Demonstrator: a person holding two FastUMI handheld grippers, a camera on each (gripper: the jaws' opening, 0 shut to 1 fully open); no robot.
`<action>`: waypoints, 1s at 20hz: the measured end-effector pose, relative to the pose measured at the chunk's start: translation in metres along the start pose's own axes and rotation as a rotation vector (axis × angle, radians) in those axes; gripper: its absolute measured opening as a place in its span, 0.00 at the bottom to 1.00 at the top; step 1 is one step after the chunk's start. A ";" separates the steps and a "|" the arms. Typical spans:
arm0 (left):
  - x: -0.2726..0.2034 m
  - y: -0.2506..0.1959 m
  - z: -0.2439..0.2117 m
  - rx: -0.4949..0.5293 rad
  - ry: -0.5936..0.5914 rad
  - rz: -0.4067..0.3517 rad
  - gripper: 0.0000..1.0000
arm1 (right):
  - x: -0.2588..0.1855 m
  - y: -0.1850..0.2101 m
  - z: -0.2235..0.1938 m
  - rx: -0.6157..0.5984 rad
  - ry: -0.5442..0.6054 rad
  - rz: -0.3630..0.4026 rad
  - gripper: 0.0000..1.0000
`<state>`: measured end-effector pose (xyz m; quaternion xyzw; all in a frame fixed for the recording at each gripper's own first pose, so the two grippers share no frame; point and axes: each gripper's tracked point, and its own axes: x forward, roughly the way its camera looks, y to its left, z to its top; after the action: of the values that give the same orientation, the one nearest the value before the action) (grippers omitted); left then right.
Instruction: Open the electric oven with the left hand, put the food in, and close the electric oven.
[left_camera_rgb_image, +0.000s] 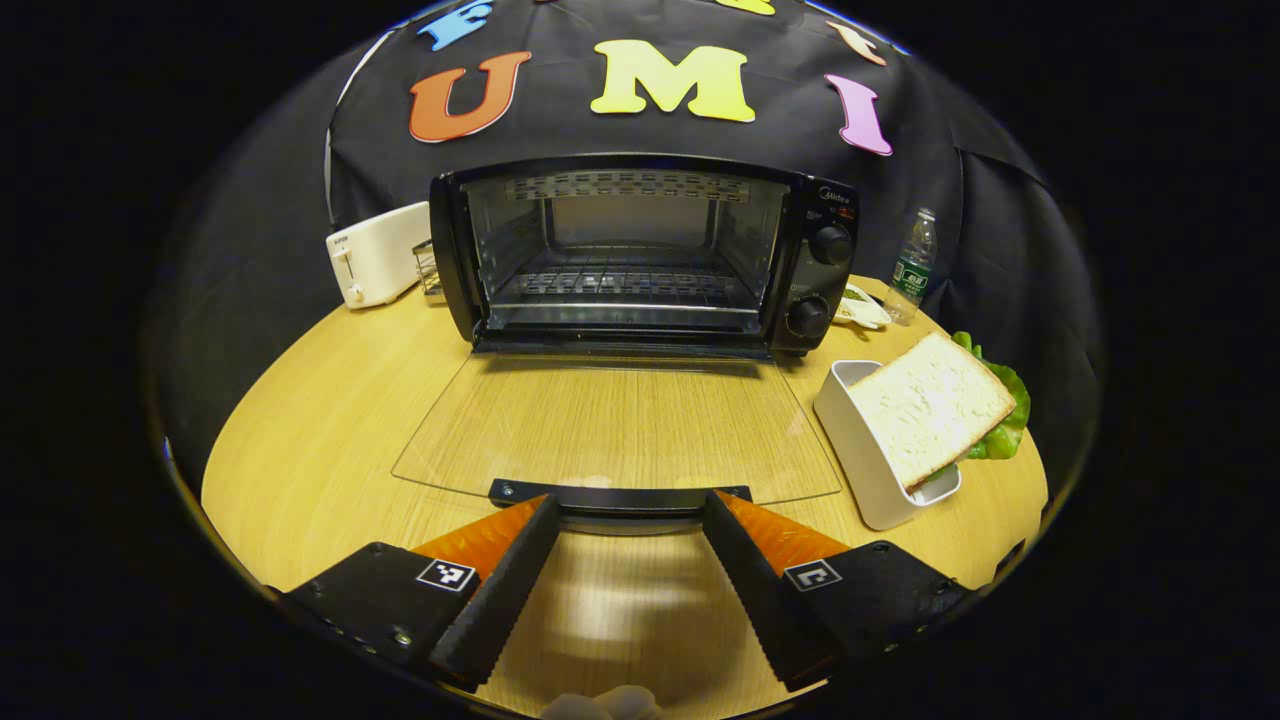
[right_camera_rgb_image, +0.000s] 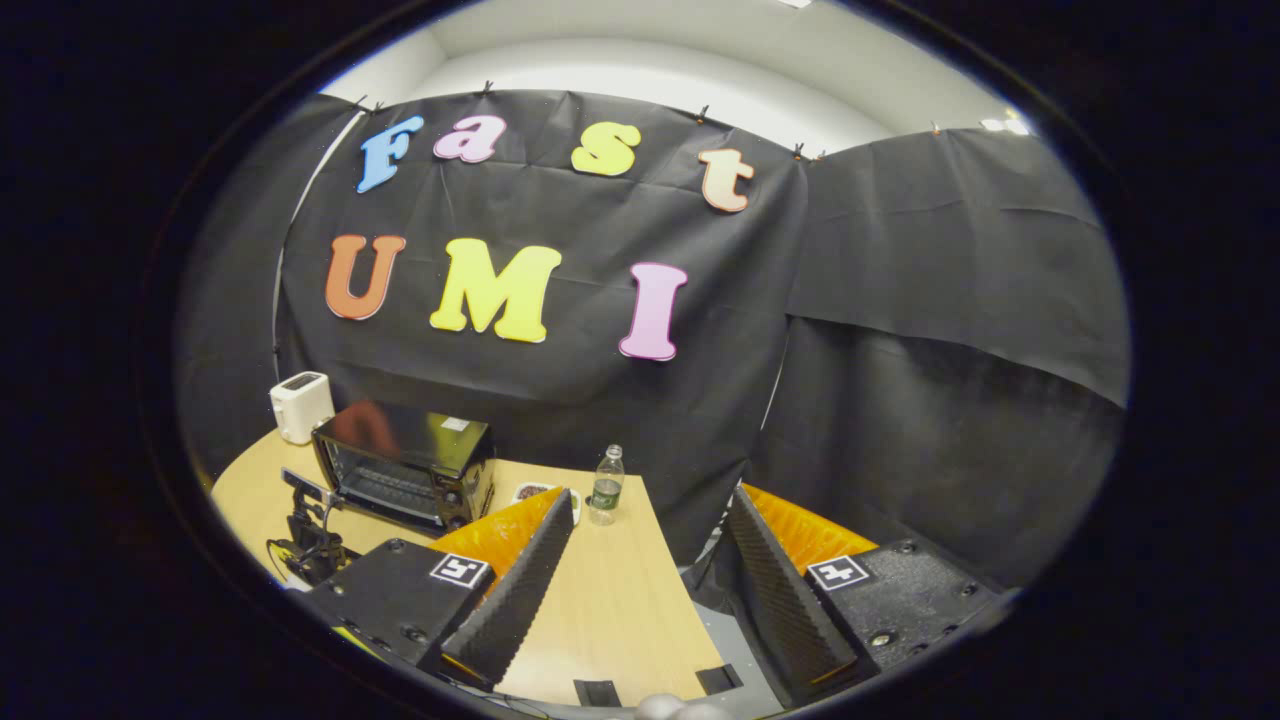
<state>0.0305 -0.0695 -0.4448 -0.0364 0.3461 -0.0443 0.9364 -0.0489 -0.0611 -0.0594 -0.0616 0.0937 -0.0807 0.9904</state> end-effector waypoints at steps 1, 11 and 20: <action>0.000 0.001 0.001 0.020 -0.009 0.002 0.95 | 0.000 0.000 0.000 0.000 0.003 0.001 1.00; -0.054 0.012 0.062 0.075 -0.197 0.015 0.96 | 0.016 0.009 -0.031 0.061 0.040 0.056 0.96; -0.167 0.030 0.141 0.050 -0.413 0.061 1.00 | 0.073 0.072 -0.139 0.127 0.209 0.289 1.00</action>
<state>-0.0026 -0.0163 -0.2336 -0.0112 0.1467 -0.0159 0.9890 0.0053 -0.0182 -0.2177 0.0240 0.1986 0.0508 0.9785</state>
